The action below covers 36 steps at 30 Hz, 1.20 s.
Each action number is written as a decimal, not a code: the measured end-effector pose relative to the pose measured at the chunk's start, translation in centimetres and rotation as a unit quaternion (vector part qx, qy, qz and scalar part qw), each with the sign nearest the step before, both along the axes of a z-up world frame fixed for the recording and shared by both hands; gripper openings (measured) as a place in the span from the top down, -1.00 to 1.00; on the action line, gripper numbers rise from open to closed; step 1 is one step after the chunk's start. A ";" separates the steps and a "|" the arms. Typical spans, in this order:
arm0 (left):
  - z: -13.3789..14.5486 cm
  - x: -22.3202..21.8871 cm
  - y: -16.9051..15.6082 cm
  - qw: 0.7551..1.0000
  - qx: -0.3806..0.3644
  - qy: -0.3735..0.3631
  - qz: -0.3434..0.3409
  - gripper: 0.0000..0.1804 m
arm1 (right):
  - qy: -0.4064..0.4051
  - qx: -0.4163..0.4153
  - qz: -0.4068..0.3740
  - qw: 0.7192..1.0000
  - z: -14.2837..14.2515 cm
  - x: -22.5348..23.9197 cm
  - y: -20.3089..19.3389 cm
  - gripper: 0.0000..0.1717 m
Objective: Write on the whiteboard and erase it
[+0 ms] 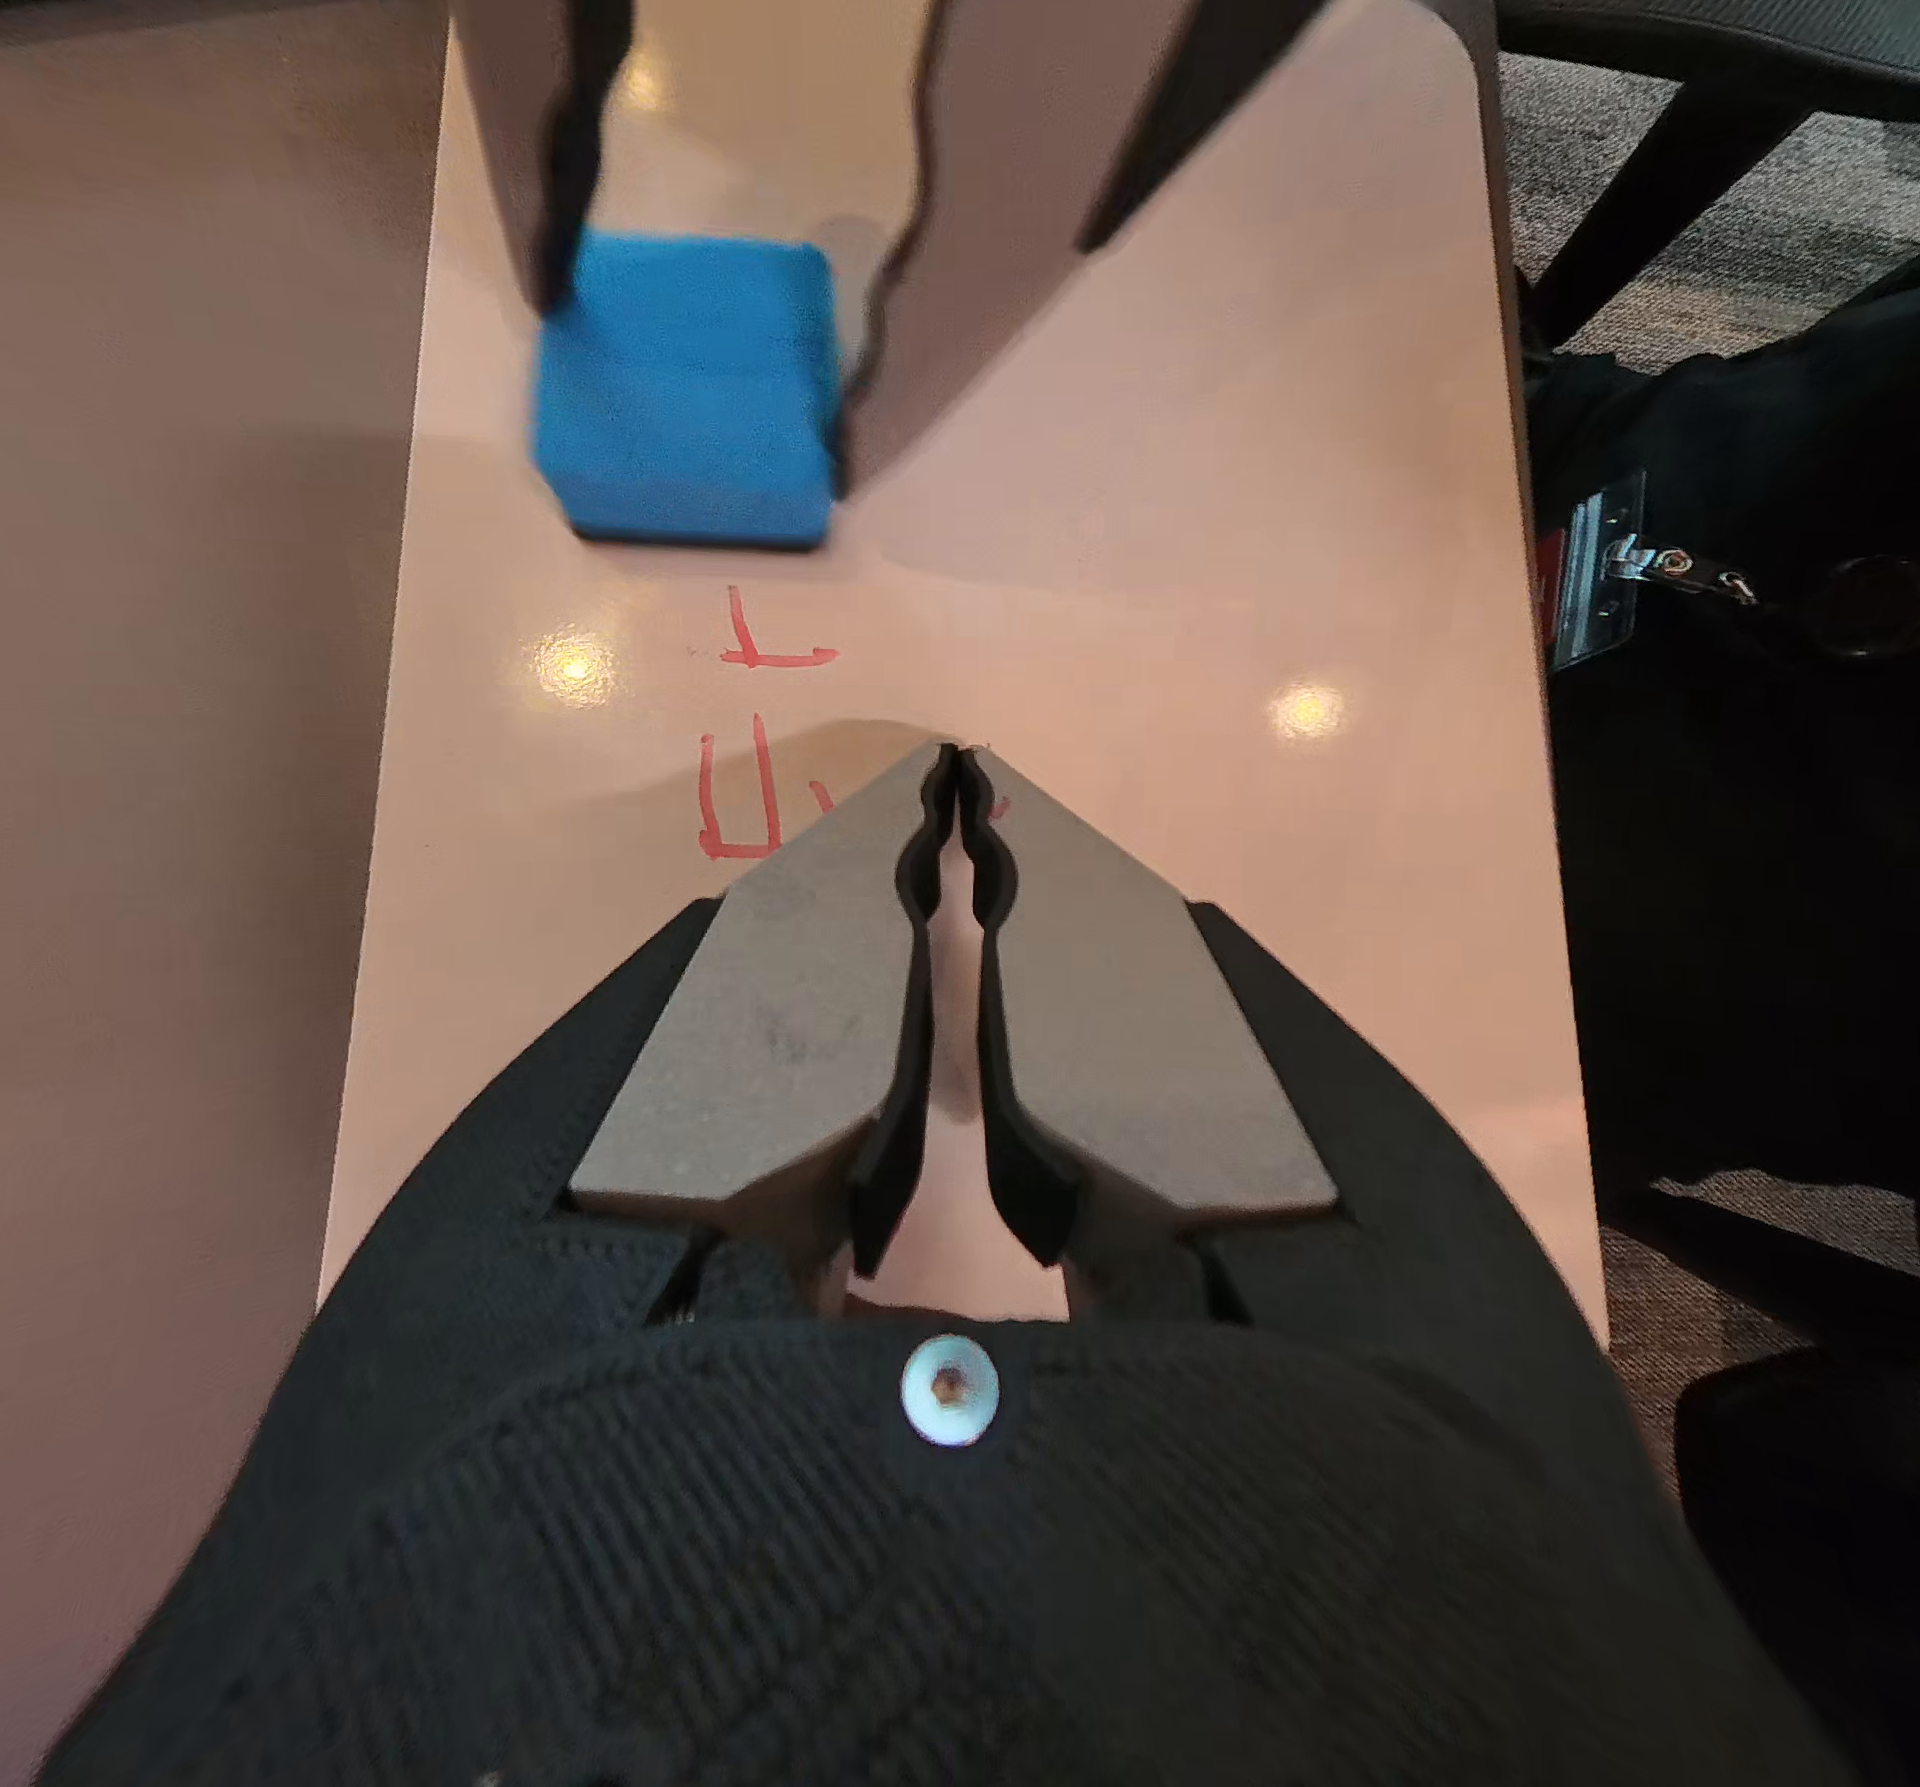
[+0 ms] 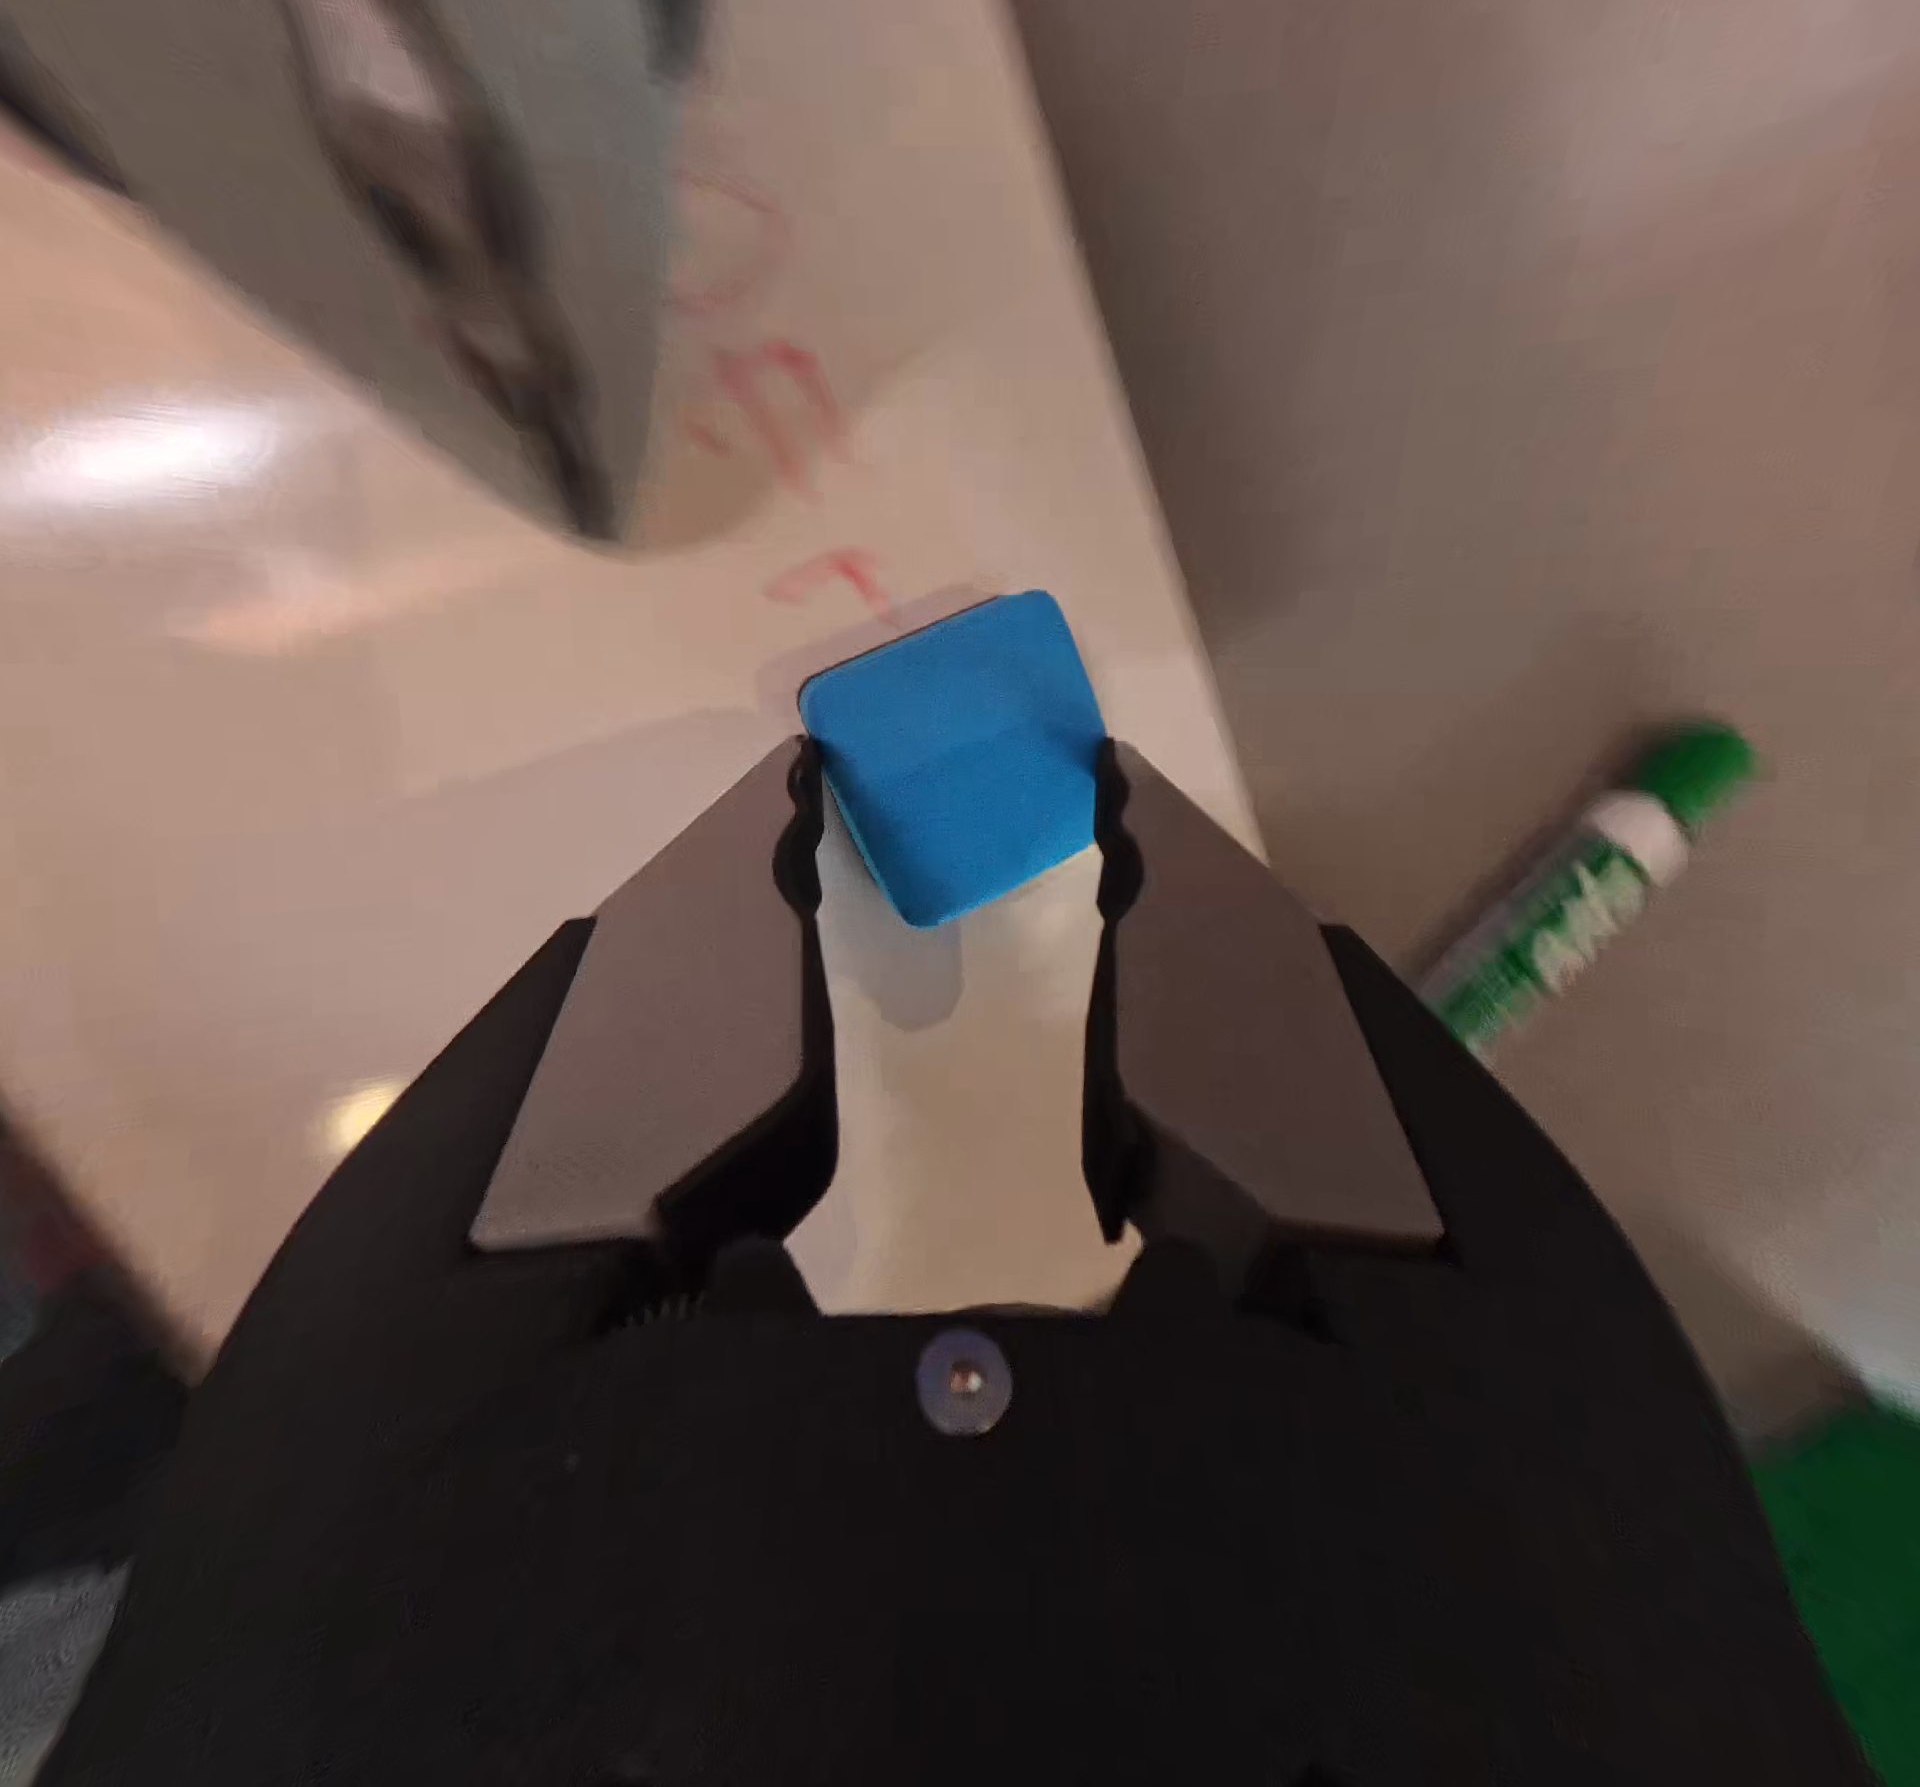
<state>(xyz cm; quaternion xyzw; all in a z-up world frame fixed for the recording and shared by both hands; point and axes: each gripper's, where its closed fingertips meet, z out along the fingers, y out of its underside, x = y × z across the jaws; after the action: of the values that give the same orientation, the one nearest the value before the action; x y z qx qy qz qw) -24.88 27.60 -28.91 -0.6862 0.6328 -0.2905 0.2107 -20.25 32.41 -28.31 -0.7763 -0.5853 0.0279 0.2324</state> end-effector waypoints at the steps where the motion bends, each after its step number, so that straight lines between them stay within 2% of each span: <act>1: 0.0 0.0 0.0 1.000 -0.001 0.000 0.000 1.00 | 0.019 -0.032 0.061 0.997 0.2 -1.8 -2.4 0.40; 2: 0.0 -0.1 -0.1 1.000 -0.002 0.000 -0.001 1.00 | 0.027 -0.053 0.097 0.994 0.3 -2.9 -4.0 0.40; 3: 0.0 -0.2 -0.1 1.000 -0.002 0.000 -0.001 1.00 | 0.012 -0.038 0.084 0.996 0.2 -2.8 -3.0 0.40; 5: 0.0 -0.5 -0.2 1.000 -0.004 0.003 -0.003 1.00 | -0.030 0.012 -0.014 0.999 0.0 -0.6 1.6 0.40; 6: 0.0 -0.6 -0.3 1.000 -0.003 0.006 -0.006 1.00 | -0.018 -0.002 -0.014 1.000 0.0 -0.9 1.4 0.40; 8: 0.0 -1.0 -0.7 1.000 -0.005 0.010 -0.015 1.00 | -0.008 -0.018 0.080 0.997 0.0 -2.4 -1.6 0.40; 9: 0.0 -1.2 -1.0 1.000 -0.011 0.012 -0.018 1.00 | -0.012 -0.024 0.093 0.995 0.1 -2.5 -2.1 0.39; 11: 0.0 -1.6 -1.3 0.999 -0.020 0.016 -0.021 1.00 | -0.027 0.000 -0.002 1.000 0.0 -1.3 1.3 0.40; 12: 0.0 -1.8 -1.2 0.999 -0.021 0.018 -0.018 1.00 | -0.031 0.011 -0.018 0.999 0.0 -0.9 2.1 0.40; 15: 0.0 -2.2 -0.9 1.000 -0.021 0.016 -0.005 1.00 | -0.014 -0.013 0.112 0.994 0.0 -3.6 -2.2 0.40; 16: 0.0 -2.3 -0.8 1.000 -0.023 0.015 -0.003 1.00 | -0.016 -0.010 0.103 0.995 0.0 -3.6 -1.7 0.40; 18: 0.0 -2.4 -0.8 1.000 -0.028 0.013 -0.002 1.00 | -0.023 0.005 -0.013 1.000 0.0 -1.8 2.4 0.40; 19: 0.0 -2.4 -0.8 0.999 -0.029 0.012 -0.001 1.00 | -0.018 -0.007 0.001 1.000 0.0 -2.1 1.9 0.40; 21: 0.0 -2.4 -0.8 0.999 -0.032 0.010 0.000 1.00 | -0.003 -0.037 0.119 0.992 0.1 -4.2 -2.7 0.40; 22: 0.0 -2.5 -0.8 0.999 -0.032 0.010 0.000 1.00 | -0.007 -0.038 0.122 0.992 0.1 -4.4 -3.0 0.39; 24: 0.0 -2.5 -0.8 0.999 -0.032 0.011 0.000 1.00 | -0.042 0.019 0.005 0.999 -0.1 -2.4 1.8 0.40; 25: 0.0 -2.5 -0.8 0.999 -0.031 0.012 0.001 1.00 | -0.033 0.012 -0.020 0.999 -0.1 -2.2 2.4 0.40; 28: 0.0 -2.6 -0.9 0.999 -0.030 0.010 0.002 1.00 | -0.021 -0.021 0.105 0.994 0.0 -4.3 -2.1 0.40; 31: 0.0 -2.6 -0.8 0.999 -0.031 0.008 0.003 1.00 | -0.055 0.021 -0.032 0.998 -0.1 -1.8 2.8 0.40; 32: 0.0 -2.6 -0.8 0.999 -0.031 0.008 0.004 1.00 | -0.049 0.006 -0.002 0.999 -0.1 -2.4 1.7 0.40; 34: 0.0 -2.7 -0.8 0.999 -0.033 0.007 0.004 1.00 | -0.024 -0.038 0.116 0.992 0.0 -4.5 -3.0 0.40; 35: 0.0 -2.7 -0.8 0.999 -0.034 0.006 0.005 1.00 | -0.016 -0.055 0.111 0.992 0.1 -4.6 -3.4 0.40; 36: 0.0 -2.8 -0.7 0.999 -0.034 0.007 0.006 1.00 | -0.017 -0.043 0.057 0.997 0.1 -4.1 -1.5 0.40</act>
<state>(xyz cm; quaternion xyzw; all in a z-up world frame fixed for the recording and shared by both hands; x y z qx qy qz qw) -27.64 26.88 -28.87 -0.6988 0.6196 -0.3059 0.1851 -24.33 30.89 -28.24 -0.7513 -0.6307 0.0535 0.1867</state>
